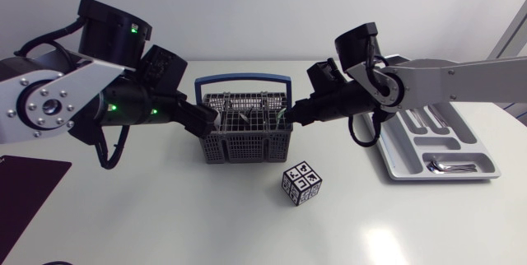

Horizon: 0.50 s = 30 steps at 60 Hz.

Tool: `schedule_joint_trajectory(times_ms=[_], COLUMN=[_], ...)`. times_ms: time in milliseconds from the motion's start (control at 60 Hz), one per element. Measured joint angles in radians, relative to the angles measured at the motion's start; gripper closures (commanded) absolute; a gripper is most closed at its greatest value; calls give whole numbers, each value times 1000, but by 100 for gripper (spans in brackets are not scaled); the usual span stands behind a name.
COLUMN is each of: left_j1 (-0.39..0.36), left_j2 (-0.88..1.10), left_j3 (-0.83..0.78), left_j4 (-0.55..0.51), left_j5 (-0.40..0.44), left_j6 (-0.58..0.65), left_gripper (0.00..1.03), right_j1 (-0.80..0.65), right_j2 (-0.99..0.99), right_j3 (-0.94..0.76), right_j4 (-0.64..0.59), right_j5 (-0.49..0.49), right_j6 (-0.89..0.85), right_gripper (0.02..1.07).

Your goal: Transfer all utensils from the basket to the drawer tray.

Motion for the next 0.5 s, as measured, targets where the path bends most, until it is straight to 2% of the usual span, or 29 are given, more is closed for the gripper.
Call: schedule_joint_trajectory(times_ms=[233, 500], left_j1=[0, 0], left_j2=[0, 0], left_j3=[0, 0], left_j4=[0, 0], left_j5=[4, 15], left_j6=[0, 0], left_gripper=[8, 8], right_j1=[2, 0], right_j2=[-19, -155], right_j3=[0, 10], right_j4=[0, -58], right_j5=[-2, 5], right_j6=[0, 0], right_gripper=[101, 101])
